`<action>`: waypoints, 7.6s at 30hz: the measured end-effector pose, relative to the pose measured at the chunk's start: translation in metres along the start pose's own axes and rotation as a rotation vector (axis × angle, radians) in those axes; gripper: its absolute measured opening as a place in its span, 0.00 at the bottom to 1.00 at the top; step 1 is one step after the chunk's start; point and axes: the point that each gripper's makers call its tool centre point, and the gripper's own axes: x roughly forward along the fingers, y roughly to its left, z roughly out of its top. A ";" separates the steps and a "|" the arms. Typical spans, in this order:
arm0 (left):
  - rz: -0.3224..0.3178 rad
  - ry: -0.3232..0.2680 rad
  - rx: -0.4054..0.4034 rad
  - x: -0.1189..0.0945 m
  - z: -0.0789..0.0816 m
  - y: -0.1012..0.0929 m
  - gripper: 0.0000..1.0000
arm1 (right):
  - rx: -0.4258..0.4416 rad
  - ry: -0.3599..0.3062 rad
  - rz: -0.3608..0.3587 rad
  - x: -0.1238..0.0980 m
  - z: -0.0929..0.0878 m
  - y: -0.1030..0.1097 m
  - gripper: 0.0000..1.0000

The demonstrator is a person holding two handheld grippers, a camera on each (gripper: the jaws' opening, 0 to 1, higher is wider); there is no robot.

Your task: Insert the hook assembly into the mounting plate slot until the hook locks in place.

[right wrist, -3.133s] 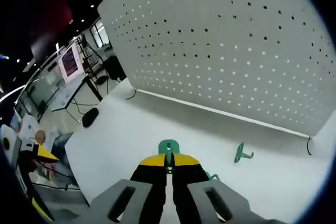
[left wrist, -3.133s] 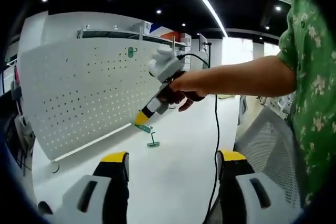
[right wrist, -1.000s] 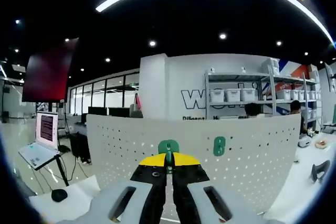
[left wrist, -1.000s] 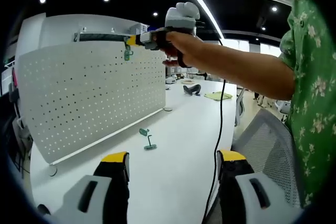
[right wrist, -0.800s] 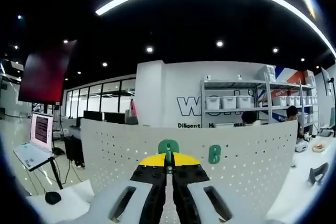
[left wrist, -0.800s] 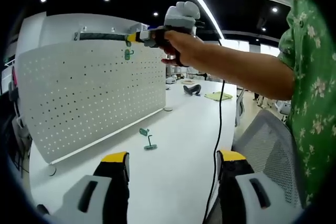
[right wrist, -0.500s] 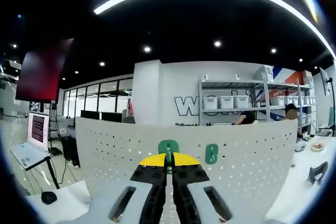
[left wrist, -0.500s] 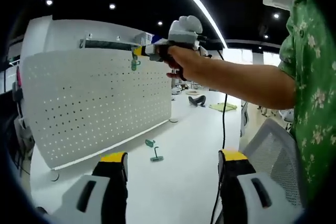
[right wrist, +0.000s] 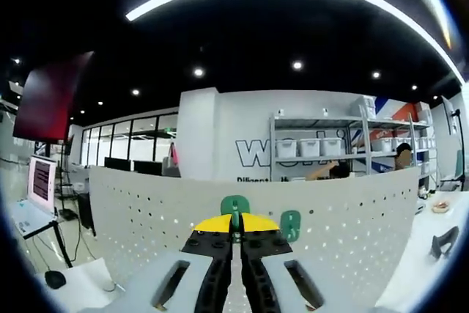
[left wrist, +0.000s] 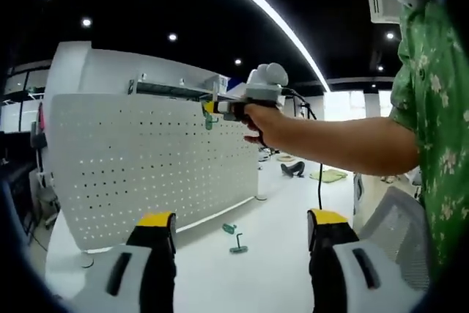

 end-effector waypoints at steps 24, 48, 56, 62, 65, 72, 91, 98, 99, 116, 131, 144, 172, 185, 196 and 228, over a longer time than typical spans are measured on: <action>-0.043 -0.044 -0.017 0.012 0.001 0.006 0.78 | 0.034 -0.004 -0.037 0.020 -0.018 -0.008 0.01; -0.048 -0.028 -0.018 0.014 -0.003 0.011 0.76 | 0.047 -0.006 -0.055 0.031 -0.025 -0.013 0.01; -0.050 -0.023 -0.016 0.015 -0.003 0.014 0.76 | 0.056 -0.007 -0.056 0.035 -0.026 -0.015 0.01; -0.059 -0.019 -0.015 0.017 -0.004 0.013 0.75 | 0.062 -0.007 -0.059 0.036 -0.030 -0.016 0.01; -0.059 -0.018 -0.017 0.017 -0.004 0.015 0.75 | 0.060 -0.006 -0.059 0.036 -0.033 -0.015 0.01; -0.064 -0.009 -0.018 0.017 -0.007 0.015 0.75 | 0.054 -0.019 -0.059 0.035 -0.033 -0.012 0.01; -0.076 0.000 -0.026 0.018 -0.009 0.016 0.73 | 0.050 -0.058 -0.072 0.038 -0.031 -0.012 0.01; -0.076 0.003 -0.026 0.018 -0.011 0.018 0.73 | 0.043 -0.069 -0.077 0.038 -0.031 -0.011 0.01; -0.075 0.002 -0.027 0.018 -0.010 0.018 0.73 | 0.042 -0.071 -0.077 0.039 -0.032 -0.011 0.01; -0.073 0.004 -0.033 0.018 -0.013 0.020 0.73 | 0.022 -0.073 -0.082 0.040 -0.035 -0.011 0.01; -0.078 0.004 -0.033 0.020 -0.013 0.020 0.73 | 0.020 -0.076 -0.083 0.039 -0.034 -0.014 0.05; -0.080 0.007 -0.030 0.020 -0.013 0.019 0.73 | 0.012 -0.078 -0.078 0.037 -0.035 -0.014 0.08; -0.084 0.015 -0.023 0.022 -0.014 0.016 0.73 | 0.008 -0.037 -0.063 0.016 -0.059 -0.013 0.20; -0.087 0.015 -0.018 0.023 -0.011 0.014 0.73 | 0.016 0.003 -0.034 0.003 -0.074 -0.009 0.43; -0.092 0.018 -0.012 0.025 -0.008 0.011 0.74 | 0.030 0.041 -0.011 -0.012 -0.089 -0.009 0.66; -0.111 0.067 0.023 0.023 -0.006 -0.017 0.74 | 0.009 0.201 0.097 -0.098 -0.121 -0.015 0.76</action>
